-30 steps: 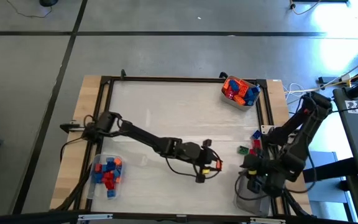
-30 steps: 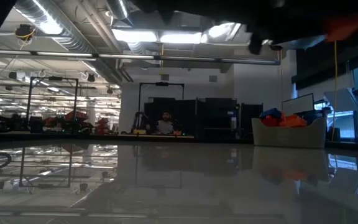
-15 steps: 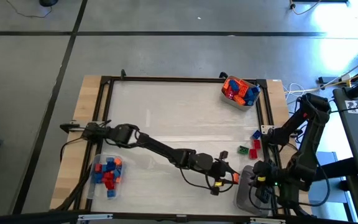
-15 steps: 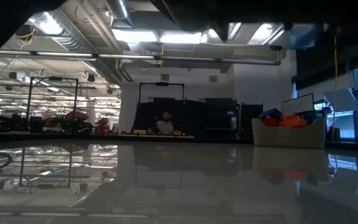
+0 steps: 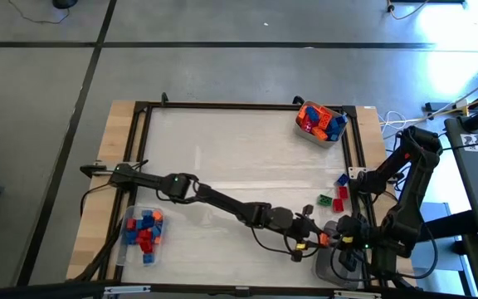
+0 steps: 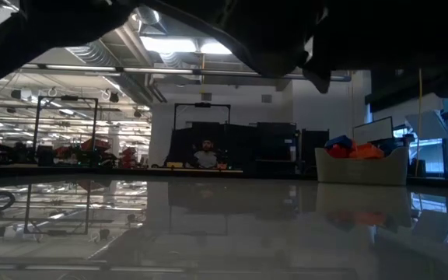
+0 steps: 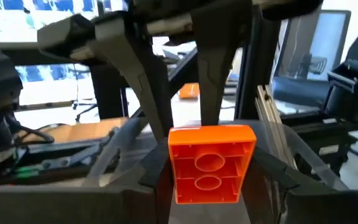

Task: Sort blocks by size
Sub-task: Put the orange game piece into the black bin

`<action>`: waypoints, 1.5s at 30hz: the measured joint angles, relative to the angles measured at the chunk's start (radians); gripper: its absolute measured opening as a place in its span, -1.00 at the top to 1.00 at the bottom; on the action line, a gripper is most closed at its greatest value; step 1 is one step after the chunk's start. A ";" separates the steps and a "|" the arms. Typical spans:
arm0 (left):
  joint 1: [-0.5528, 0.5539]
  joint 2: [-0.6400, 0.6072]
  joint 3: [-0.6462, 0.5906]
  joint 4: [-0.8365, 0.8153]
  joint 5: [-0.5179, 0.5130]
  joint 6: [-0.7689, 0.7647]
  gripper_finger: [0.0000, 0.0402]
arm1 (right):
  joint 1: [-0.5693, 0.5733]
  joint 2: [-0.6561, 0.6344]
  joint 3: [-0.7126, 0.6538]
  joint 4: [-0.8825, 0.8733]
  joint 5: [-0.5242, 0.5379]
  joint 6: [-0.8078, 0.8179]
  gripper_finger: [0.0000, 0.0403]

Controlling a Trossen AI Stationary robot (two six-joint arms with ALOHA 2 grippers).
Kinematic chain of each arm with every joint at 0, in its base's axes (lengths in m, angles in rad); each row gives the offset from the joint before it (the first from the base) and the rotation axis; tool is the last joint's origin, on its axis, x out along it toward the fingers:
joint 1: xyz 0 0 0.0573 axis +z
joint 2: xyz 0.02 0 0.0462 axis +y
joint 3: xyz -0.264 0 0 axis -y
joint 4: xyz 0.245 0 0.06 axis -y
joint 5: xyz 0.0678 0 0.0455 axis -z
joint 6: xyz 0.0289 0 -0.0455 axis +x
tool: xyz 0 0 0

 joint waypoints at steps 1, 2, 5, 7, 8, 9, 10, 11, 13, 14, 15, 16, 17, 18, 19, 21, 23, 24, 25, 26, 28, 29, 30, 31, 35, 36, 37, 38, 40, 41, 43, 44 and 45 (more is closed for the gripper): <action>0.001 0.010 0.015 0.005 0.001 0.000 0.35 | 0.000 0.000 0.000 -0.001 0.005 0.000 0.37; 0.001 0.020 0.027 0.004 0.002 -0.001 0.35 | 0.000 0.000 0.000 -0.001 0.022 -0.004 0.37; 0.002 0.052 0.060 0.015 0.024 0.002 0.35 | 0.001 -0.001 0.000 -0.005 0.079 -0.037 0.37; 0.002 0.068 0.066 0.049 0.044 0.000 0.35 | 0.001 -0.001 0.000 -0.005 0.116 -0.053 0.37; 0.002 0.077 0.069 0.069 0.047 -0.001 0.35 | 0.000 -0.002 0.000 -0.004 0.118 -0.060 0.37; 0.002 0.080 0.069 0.078 0.049 -0.001 0.35 | 0.001 -0.002 0.000 -0.006 0.125 -0.063 0.37; 0.002 0.080 0.069 0.073 0.051 -0.001 0.35 | 0.001 -0.002 0.000 -0.007 0.134 -0.064 0.37; 0.002 0.080 0.069 0.068 0.051 0.002 0.35 | 0.000 -0.002 0.000 -0.006 0.144 -0.065 0.37; 0.002 0.080 0.069 0.060 0.052 0.007 0.35 | 0.001 -0.002 0.000 -0.008 0.182 -0.065 0.37; 0.002 0.080 0.070 0.050 0.054 0.006 0.35 | 0.001 -0.004 0.000 -0.015 0.225 -0.064 0.37; 0.001 0.080 0.070 0.049 0.055 0.006 0.35 | -0.001 -0.008 0.001 -0.020 0.257 -0.064 0.37; -0.001 0.080 0.070 0.048 0.057 0.009 0.35 | -0.003 -0.011 0.002 -0.017 0.290 -0.064 0.37; -0.002 0.080 0.070 0.048 0.057 0.015 0.35 | -0.003 -0.013 0.002 -0.015 0.334 -0.066 0.37; -0.003 0.080 0.070 0.049 0.058 0.021 0.35 | -0.002 -0.014 0.002 -0.013 0.373 -0.075 0.37; -0.003 0.080 0.070 0.052 0.058 0.029 0.35 | -0.001 -0.014 0.002 -0.002 0.406 -0.091 0.37; -0.004 0.080 0.070 0.059 0.058 0.031 0.35 | -0.001 -0.014 0.002 0.029 0.455 -0.136 0.37; -0.002 0.083 0.070 0.089 0.058 0.032 0.35 | -0.022 -0.014 0.002 0.061 0.475 -0.176 0.37; -0.001 0.088 0.070 0.126 0.058 0.032 0.35 | -0.034 -0.014 0.002 0.079 0.479 -0.200 0.37; -0.001 0.093 0.071 0.154 0.058 0.031 0.35 | -0.042 -0.014 0.002 0.102 0.481 -0.222 0.37; 0.000 0.103 0.071 0.184 0.058 0.032 0.35 | -0.048 -0.014 0.002 0.122 0.488 -0.250 0.37; 0.000 0.118 0.071 0.211 0.057 0.037 0.35 | -0.048 -0.018 0.002 0.163 0.492 -0.301 0.37; 0.000 0.128 0.071 0.231 0.057 0.042 0.34 | -0.048 -0.018 0.003 0.175 0.492 -0.319 0.37; -0.001 0.131 0.071 0.229 0.057 0.048 0.34 | -0.047 -0.018 0.003 0.182 0.489 -0.328 0.37; -0.001 0.133 0.070 0.226 0.057 0.052 0.34 | -0.047 -0.018 0.003 0.187 0.488 -0.337 0.37; -0.002 0.138 0.074 0.222 0.057 0.054 0.28 | -0.048 -0.018 0.003 0.191 0.491 -0.344 0.37; -0.002 0.138 0.075 0.212 0.052 0.054 0.24 | -0.048 -0.018 0.003 0.193 0.492 -0.345 0.37; -0.002 0.138 0.075 0.201 0.046 0.054 0.19 | -0.048 -0.018 0.003 0.193 0.492 -0.345 0.37; -0.001 0.138 0.075 0.193 0.046 0.054 0.14 | -0.047 -0.018 0.003 0.194 0.490 -0.345 0.37; -0.001 0.140 0.074 0.188 0.045 0.053 0.03 | -0.047 -0.018 0.003 0.194 0.490 -0.346 0.37; -0.002 0.140 0.075 0.183 0.045 0.054 -0.02 | -0.047 -0.018 0.003 0.194 0.489 -0.346 0.37; -0.002 0.140 0.075 0.176 0.045 0.054 -0.09 | -0.047 -0.018 0.003 0.194 0.489 -0.346 0.37; -0.003 0.140 0.075 0.169 0.045 0.054 -0.11 | -0.047 -0.018 0.003 0.194 0.489 -0.347 0.37; -0.002 0.140 0.075 0.164 0.045 0.053 -0.13 | -0.047 -0.018 0.003 0.194 0.488 -0.347 0.37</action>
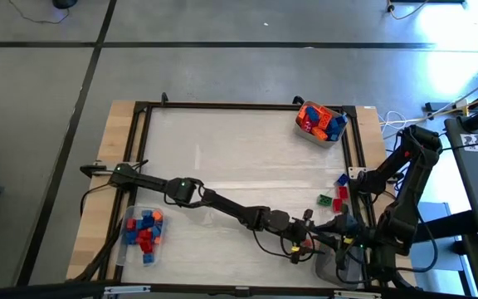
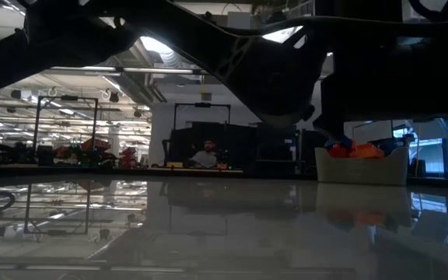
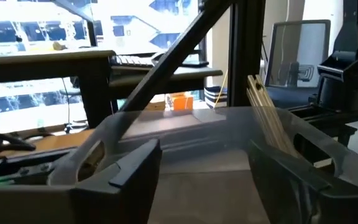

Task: Sort blocks by size
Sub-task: Put the orange game piece into the black bin

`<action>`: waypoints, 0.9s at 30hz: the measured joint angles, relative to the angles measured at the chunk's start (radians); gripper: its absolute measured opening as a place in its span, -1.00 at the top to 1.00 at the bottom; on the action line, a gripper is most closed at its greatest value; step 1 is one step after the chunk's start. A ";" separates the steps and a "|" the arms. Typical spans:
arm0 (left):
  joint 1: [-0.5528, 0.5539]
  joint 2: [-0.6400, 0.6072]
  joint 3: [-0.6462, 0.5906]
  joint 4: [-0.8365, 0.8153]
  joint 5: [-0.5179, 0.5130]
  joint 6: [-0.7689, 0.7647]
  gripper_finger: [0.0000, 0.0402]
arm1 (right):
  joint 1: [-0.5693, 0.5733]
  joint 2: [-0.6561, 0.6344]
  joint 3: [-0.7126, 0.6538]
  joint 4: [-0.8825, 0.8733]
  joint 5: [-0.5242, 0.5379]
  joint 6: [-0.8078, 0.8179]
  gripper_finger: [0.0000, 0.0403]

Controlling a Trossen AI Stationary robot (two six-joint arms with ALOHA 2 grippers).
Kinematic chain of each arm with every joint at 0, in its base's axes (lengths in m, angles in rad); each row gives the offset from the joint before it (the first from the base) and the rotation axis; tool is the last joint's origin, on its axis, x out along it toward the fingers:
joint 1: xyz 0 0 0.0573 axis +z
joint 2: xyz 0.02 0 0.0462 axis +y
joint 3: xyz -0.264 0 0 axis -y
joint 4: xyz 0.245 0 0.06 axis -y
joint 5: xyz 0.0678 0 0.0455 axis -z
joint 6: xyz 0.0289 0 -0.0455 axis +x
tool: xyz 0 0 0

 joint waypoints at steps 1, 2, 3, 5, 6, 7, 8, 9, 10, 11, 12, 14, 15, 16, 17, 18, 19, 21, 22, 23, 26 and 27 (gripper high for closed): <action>0.000 0.000 0.000 -0.004 0.000 -0.002 -0.14 | 0.000 0.000 0.000 0.001 -0.001 0.000 0.37; 0.000 0.000 0.000 -0.004 0.000 -0.003 -0.14 | 0.000 0.000 0.000 0.002 -0.004 0.000 0.37; 0.000 0.000 0.000 -0.007 0.000 -0.003 -0.15 | 0.000 0.000 0.000 0.001 -0.009 0.000 0.37; 0.000 -0.007 0.000 -0.053 0.000 0.000 -0.15 | 0.000 0.000 0.000 0.003 -0.012 0.000 0.37; 0.001 -0.016 0.000 -0.110 0.000 0.000 -0.15 | 0.000 0.000 0.000 0.004 -0.018 0.000 0.37; 0.001 -0.026 0.000 -0.170 0.000 0.004 -0.15 | 0.000 0.000 0.000 0.005 -0.025 0.000 0.37; 0.001 -0.040 0.000 -0.226 -0.001 0.014 -0.15 | 0.000 0.000 0.000 0.008 -0.034 0.000 0.37; 0.000 -0.055 0.000 -0.287 -0.001 0.031 -0.15 | 0.000 0.000 0.000 0.011 -0.042 0.000 0.37; -0.003 -0.078 0.000 -0.361 -0.002 0.047 -0.15 | 0.000 0.000 0.000 0.012 -0.046 -0.001 0.37; -0.005 -0.102 0.000 -0.435 -0.003 0.067 -0.15 | 0.000 0.000 0.000 0.017 -0.048 -0.001 0.37; -0.008 -0.121 0.000 -0.506 -0.003 0.097 -0.15 | 0.000 0.000 0.000 0.024 -0.053 -0.002 0.37; -0.014 -0.161 0.002 -0.654 -0.007 0.143 -0.15 | 0.001 0.000 0.000 0.026 -0.063 -0.004 0.37; -0.016 -0.176 0.002 -0.717 -0.011 0.164 -0.15 | 0.001 0.000 0.000 0.026 -0.067 -0.005 0.37; -0.017 -0.187 0.002 -0.775 -0.013 0.187 -0.15 | 0.002 0.000 0.000 0.027 -0.072 -0.006 0.37; -0.018 -0.196 0.002 -0.825 -0.013 0.210 -0.15 | 0.002 0.000 0.000 0.026 -0.072 -0.007 0.37; -0.019 -0.202 0.001 -0.871 -0.013 0.231 -0.16 | 0.002 0.000 0.000 0.026 -0.072 -0.007 0.37; -0.016 -0.205 0.001 -0.896 -0.014 0.252 -0.16 | 0.002 0.000 0.000 0.026 -0.072 -0.009 0.37; -0.004 -0.206 0.001 -0.927 -0.013 0.275 -0.16 | 0.002 0.000 0.000 0.026 -0.072 -0.013 0.37; 0.002 -0.206 -0.002 -0.933 -0.008 0.278 -0.16 | 0.002 0.000 0.000 0.026 -0.072 -0.015 0.37; 0.010 -0.202 -0.008 -0.931 0.002 0.279 -0.16 | 0.002 0.000 0.000 0.026 -0.071 -0.015 0.37; 0.030 -0.186 -0.010 -0.928 0.013 0.279 -0.16 | 0.001 0.000 0.000 0.026 -0.070 -0.027 0.37; 0.035 -0.178 -0.010 -0.913 0.014 0.279 -0.16 | 0.001 0.000 0.000 0.027 -0.070 -0.029 0.37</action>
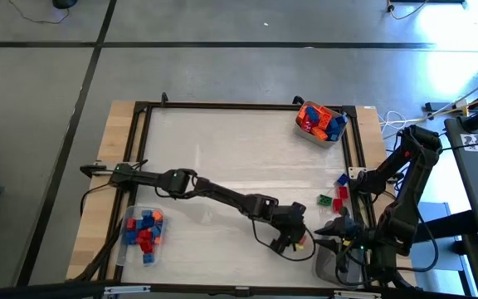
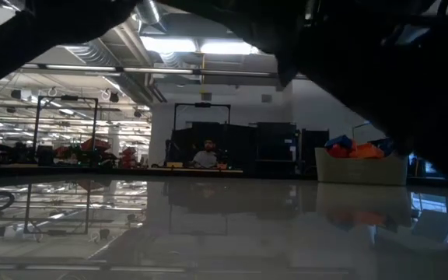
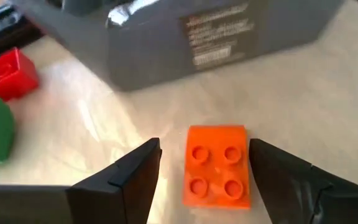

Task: Sort blocks by size
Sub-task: Put the orange game piece into the black bin

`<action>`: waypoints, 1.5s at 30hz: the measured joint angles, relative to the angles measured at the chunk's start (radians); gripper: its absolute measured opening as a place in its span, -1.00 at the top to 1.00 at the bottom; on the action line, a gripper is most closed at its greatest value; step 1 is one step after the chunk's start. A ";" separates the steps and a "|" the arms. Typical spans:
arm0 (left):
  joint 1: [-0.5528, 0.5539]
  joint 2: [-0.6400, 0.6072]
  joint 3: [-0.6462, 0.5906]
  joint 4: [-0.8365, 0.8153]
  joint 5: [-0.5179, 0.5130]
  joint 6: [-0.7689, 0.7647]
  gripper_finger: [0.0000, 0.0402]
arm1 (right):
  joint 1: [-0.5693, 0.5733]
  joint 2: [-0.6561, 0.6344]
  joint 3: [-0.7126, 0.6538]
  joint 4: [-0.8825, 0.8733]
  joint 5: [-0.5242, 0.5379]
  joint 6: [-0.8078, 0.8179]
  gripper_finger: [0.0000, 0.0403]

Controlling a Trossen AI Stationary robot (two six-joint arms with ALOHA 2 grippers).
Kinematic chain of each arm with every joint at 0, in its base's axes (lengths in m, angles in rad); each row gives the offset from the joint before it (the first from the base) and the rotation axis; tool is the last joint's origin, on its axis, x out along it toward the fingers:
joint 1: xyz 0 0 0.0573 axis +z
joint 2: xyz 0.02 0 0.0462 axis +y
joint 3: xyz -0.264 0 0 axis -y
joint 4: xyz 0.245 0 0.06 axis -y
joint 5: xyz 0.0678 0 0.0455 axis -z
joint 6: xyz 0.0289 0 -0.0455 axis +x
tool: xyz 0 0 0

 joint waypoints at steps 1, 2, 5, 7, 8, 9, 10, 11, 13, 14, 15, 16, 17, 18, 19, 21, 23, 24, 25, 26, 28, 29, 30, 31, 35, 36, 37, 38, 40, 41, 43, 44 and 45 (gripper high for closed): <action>0.004 0.003 0.000 0.002 0.004 0.003 -0.16 | 0.000 0.000 0.000 0.000 0.000 -0.001 0.37; 0.007 0.006 0.000 -0.001 0.017 0.003 -0.16 | 0.000 0.001 0.000 0.000 0.001 -0.001 0.37; 0.013 0.023 0.000 0.010 0.092 -0.001 -0.15 | -0.001 0.001 0.000 0.000 0.003 -0.001 0.37; 0.012 0.033 0.000 0.017 0.103 -0.005 -0.12 | -0.001 0.002 0.000 0.000 0.001 -0.002 0.37; 0.011 0.034 0.001 0.017 0.105 -0.006 -0.09 | -0.001 0.002 0.000 -0.001 -0.001 -0.001 0.37; 0.011 0.035 0.001 0.016 0.107 -0.006 -0.05 | -0.001 0.002 0.000 -0.001 -0.003 -0.002 0.37; 0.010 0.035 0.001 0.015 0.108 -0.007 0.01 | -0.001 0.002 0.000 -0.001 -0.004 -0.002 0.37; 0.010 0.036 0.001 0.014 0.109 -0.010 0.07 | -0.001 0.002 0.000 -0.001 -0.010 -0.001 0.37; 0.010 0.036 0.001 0.013 0.110 -0.017 0.22 | -0.001 0.002 0.000 -0.001 -0.015 -0.002 0.37; 0.009 0.032 0.001 0.011 0.108 -0.018 0.30 | -0.001 0.002 0.000 -0.001 -0.021 -0.001 0.37; 0.009 0.027 0.001 0.004 0.105 -0.019 0.36 | -0.001 0.002 0.000 0.000 -0.029 -0.001 0.37; 0.009 0.024 0.001 0.000 0.102 -0.023 0.39 | -0.001 0.002 0.000 0.000 -0.035 -0.002 0.37; 0.008 0.016 0.000 -0.010 0.097 -0.026 0.39 | -0.001 0.002 0.000 0.001 -0.038 -0.002 0.37; 0.007 0.008 0.000 -0.033 0.088 -0.027 0.39 | -0.001 0.002 0.000 0.001 -0.046 -0.001 0.37; 0.004 -0.003 -0.001 -0.059 0.072 -0.026 0.39 | -0.001 0.002 0.000 0.002 -0.050 -0.001 0.37; -0.005 -0.032 -0.001 -0.121 0.002 -0.014 0.39 | -0.001 0.003 0.000 0.007 -0.050 0.005 0.37; -0.019 -0.068 -0.001 -0.186 -0.107 -0.009 0.37 | 0.001 0.004 0.000 0.019 -0.030 0.021 0.37; -0.027 -0.083 -0.001 -0.207 -0.158 -0.008 0.35 | 0.000 0.005 0.000 0.027 -0.023 0.023 0.37; -0.036 -0.098 0.000 -0.236 -0.203 -0.005 0.34 | 0.000 0.006 0.000 0.034 -0.017 0.023 0.37; -0.047 -0.109 0.000 -0.267 -0.245 0.000 0.33 | 0.000 0.006 0.000 0.037 -0.009 0.024 0.37; -0.068 -0.131 0.000 -0.307 -0.308 0.013 0.33 | 0.000 0.006 0.000 0.052 -0.001 0.024 0.37; -0.078 -0.141 -0.001 -0.323 -0.333 0.015 0.34 | 0.000 0.006 0.000 0.055 -0.001 0.024 0.37; -0.087 -0.150 0.000 -0.331 -0.356 0.018 0.35 | 0.000 0.006 0.000 0.055 -0.001 0.024 0.37; -0.096 -0.160 0.000 -0.342 -0.379 0.019 0.37 | -0.001 0.011 0.000 0.056 0.001 0.025 0.37; -0.120 -0.179 0.000 -0.401 -0.434 0.015 0.37 | 0.000 0.027 0.000 0.060 0.017 0.026 0.37; -0.123 -0.182 0.000 -0.420 -0.448 0.013 0.36 | 0.000 0.031 0.000 0.067 0.016 0.026 0.37; -0.126 -0.183 0.000 -0.438 -0.465 0.011 0.36 | 0.000 0.036 0.000 0.073 0.014 0.026 0.37; -0.128 -0.184 0.000 -0.450 -0.485 0.009 0.36 | 0.000 0.040 0.000 0.075 0.008 0.026 0.37; -0.131 -0.189 0.000 -0.477 -0.517 0.001 0.36 | 0.000 0.047 0.000 0.082 0.000 0.026 0.37; -0.134 -0.191 0.000 -0.486 -0.523 -0.008 0.37 | 0.000 0.052 0.000 0.084 -0.001 0.026 0.37; -0.138 -0.199 0.000 -0.504 -0.529 -0.014 0.37 | -0.001 0.066 0.000 0.094 -0.001 0.026 0.37; -0.141 -0.203 -0.001 -0.516 -0.531 -0.016 0.37 | -0.001 0.073 0.000 0.101 0.001 0.026 0.37; -0.144 -0.206 -0.001 -0.516 -0.533 -0.017 0.37 | -0.001 0.080 0.000 0.109 0.007 0.026 0.37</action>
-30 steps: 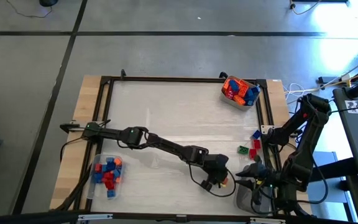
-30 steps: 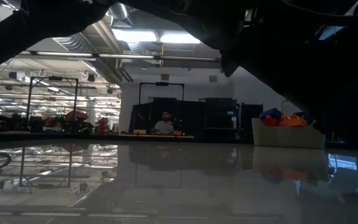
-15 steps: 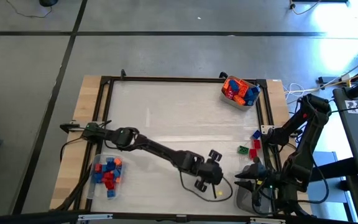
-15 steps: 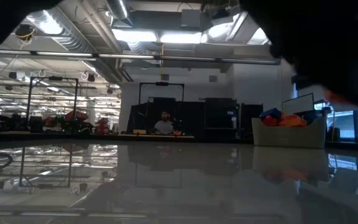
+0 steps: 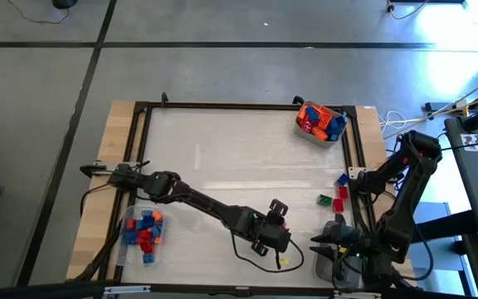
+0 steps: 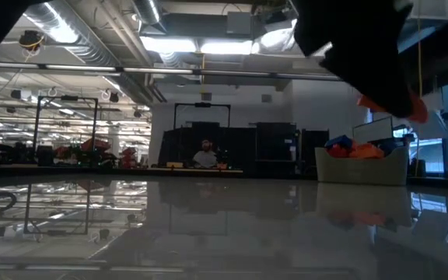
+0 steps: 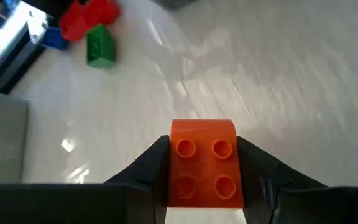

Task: Sort blocks by size
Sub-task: Put the orange game piece into the black bin

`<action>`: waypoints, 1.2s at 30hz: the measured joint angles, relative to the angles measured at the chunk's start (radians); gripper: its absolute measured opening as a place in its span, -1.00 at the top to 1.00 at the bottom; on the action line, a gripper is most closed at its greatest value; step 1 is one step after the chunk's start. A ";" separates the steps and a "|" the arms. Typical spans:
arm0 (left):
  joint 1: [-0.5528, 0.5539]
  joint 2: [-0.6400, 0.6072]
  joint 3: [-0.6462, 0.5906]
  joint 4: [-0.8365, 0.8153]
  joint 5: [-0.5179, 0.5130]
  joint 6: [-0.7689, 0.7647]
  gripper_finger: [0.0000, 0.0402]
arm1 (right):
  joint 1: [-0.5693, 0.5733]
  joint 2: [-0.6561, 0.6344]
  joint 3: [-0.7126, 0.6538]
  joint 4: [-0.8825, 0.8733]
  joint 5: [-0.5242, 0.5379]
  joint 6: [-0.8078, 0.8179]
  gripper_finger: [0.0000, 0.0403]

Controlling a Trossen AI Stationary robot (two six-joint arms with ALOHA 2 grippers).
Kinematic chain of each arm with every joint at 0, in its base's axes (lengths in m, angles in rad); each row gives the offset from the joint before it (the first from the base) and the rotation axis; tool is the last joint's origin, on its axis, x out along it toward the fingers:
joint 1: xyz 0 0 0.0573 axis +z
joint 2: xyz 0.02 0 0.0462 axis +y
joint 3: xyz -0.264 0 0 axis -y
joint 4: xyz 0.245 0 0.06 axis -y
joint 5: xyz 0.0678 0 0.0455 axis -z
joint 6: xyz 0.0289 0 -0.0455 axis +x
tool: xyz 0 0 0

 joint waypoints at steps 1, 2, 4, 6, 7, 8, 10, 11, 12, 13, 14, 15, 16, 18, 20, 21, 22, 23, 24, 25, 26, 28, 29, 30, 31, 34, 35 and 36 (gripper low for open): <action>-0.004 -0.006 0.000 0.000 -0.007 -0.001 0.37 | 0.000 0.007 0.000 0.002 0.006 0.000 0.37; -0.010 -0.014 0.000 -0.014 -0.019 -0.003 0.37 | 0.000 0.016 0.000 0.003 0.015 0.000 0.37; -0.020 -0.024 0.000 -0.020 -0.059 -0.003 0.37 | -0.006 0.030 0.000 0.019 0.042 0.001 0.37; -0.033 -0.033 0.000 -0.051 -0.102 -0.013 0.37 | -0.011 0.040 0.000 0.039 0.050 0.002 0.34; -0.038 -0.039 0.000 -0.052 -0.117 -0.015 0.37 | -0.019 0.045 0.000 0.055 0.051 0.002 0.30; -0.045 -0.045 0.000 -0.061 -0.129 -0.018 0.37 | -0.029 0.050 0.000 0.067 0.047 0.002 0.25; -0.056 -0.055 0.000 -0.067 -0.148 -0.019 0.37 | -0.048 0.062 0.000 0.078 0.044 0.001 0.11; -0.064 -0.063 0.000 -0.074 -0.167 -0.019 0.37 | -0.059 0.069 0.000 0.084 0.044 0.001 0.03; -0.069 -0.067 0.000 -0.084 -0.187 -0.020 0.37 | -0.070 0.075 0.000 0.082 0.041 0.001 -0.05; -0.075 -0.070 0.000 -0.087 -0.202 -0.020 0.37 | -0.084 0.083 0.000 0.082 0.031 0.001 -0.12; -0.081 -0.075 0.000 -0.089 -0.213 -0.019 0.37 | -0.097 0.092 0.000 0.088 0.015 -0.003 -0.19; -0.086 -0.080 0.000 -0.098 -0.222 -0.020 0.37 | -0.106 0.102 0.000 0.091 0.007 -0.018 -0.24; -0.090 -0.083 0.000 -0.101 -0.231 -0.021 0.37 | -0.114 0.115 0.000 0.097 0.006 -0.034 -0.29; -0.097 -0.097 0.000 -0.105 -0.240 -0.020 0.37 | -0.127 0.132 0.000 0.117 0.013 -0.065 -0.35; -0.103 -0.102 0.000 -0.111 -0.256 -0.021 0.37 | -0.134 0.142 0.000 0.132 0.031 -0.086 -0.37; -0.107 -0.105 0.001 -0.113 -0.267 -0.021 0.37 | -0.132 0.146 0.000 0.140 0.043 -0.097 -0.37; -0.110 -0.107 0.001 -0.123 -0.277 -0.022 0.37 | -0.131 0.148 0.000 0.141 0.056 -0.109 -0.37; -0.112 -0.107 0.000 -0.134 -0.284 -0.023 0.37 | -0.131 0.148 0.000 0.147 0.068 -0.114 -0.37; -0.115 -0.108 0.000 -0.138 -0.290 -0.028 0.37 | -0.131 0.149 0.000 0.159 0.087 -0.124 -0.36; -0.116 -0.112 0.000 -0.140 -0.292 -0.036 0.37 | -0.131 0.149 0.000 0.175 0.101 -0.136 -0.35; -0.118 -0.114 0.000 -0.142 -0.293 -0.037 0.37 | -0.131 0.150 0.000 0.191 0.111 -0.152 -0.34; -0.123 -0.118 0.000 -0.130 -0.298 -0.024 0.37 | -0.132 0.151 0.000 0.235 0.120 -0.194 -0.32; -0.128 -0.122 0.000 -0.129 -0.299 -0.018 0.37 | -0.138 0.152 0.000 0.258 0.120 -0.220 -0.30; -0.131 -0.125 0.000 -0.137 -0.303 -0.014 0.37 | -0.144 0.156 0.000 0.279 0.118 -0.248 -0.29; -0.134 -0.128 0.000 -0.149 -0.305 -0.014 0.37 | -0.146 0.161 0.000 0.295 0.114 -0.270 -0.28; -0.142 -0.165 -0.001 -0.241 -0.322 -0.056 0.37 | -0.153 0.170 0.000 0.302 0.116 -0.288 -0.26; -0.147 -0.180 -0.001 -0.277 -0.335 -0.083 0.37 | -0.156 0.174 0.000 0.300 0.115 -0.288 -0.26; -0.153 -0.197 -0.001 -0.316 -0.353 -0.111 0.37 | -0.158 0.178 0.000 0.295 0.113 -0.288 -0.26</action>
